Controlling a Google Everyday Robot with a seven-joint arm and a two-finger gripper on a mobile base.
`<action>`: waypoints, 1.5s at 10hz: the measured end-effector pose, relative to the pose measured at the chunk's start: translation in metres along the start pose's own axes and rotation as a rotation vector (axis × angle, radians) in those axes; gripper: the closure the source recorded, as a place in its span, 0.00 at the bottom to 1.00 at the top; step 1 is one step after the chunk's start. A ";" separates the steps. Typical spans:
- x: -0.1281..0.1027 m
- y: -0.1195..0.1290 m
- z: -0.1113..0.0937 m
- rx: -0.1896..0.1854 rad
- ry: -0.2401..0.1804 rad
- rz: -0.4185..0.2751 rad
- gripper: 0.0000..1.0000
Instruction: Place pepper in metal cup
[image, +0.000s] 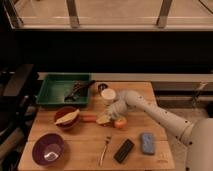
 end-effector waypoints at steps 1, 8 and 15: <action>0.000 0.000 0.000 0.000 0.000 0.000 0.57; 0.001 0.003 0.002 -0.006 0.004 -0.001 0.20; 0.000 0.001 0.001 -0.003 0.001 -0.001 0.31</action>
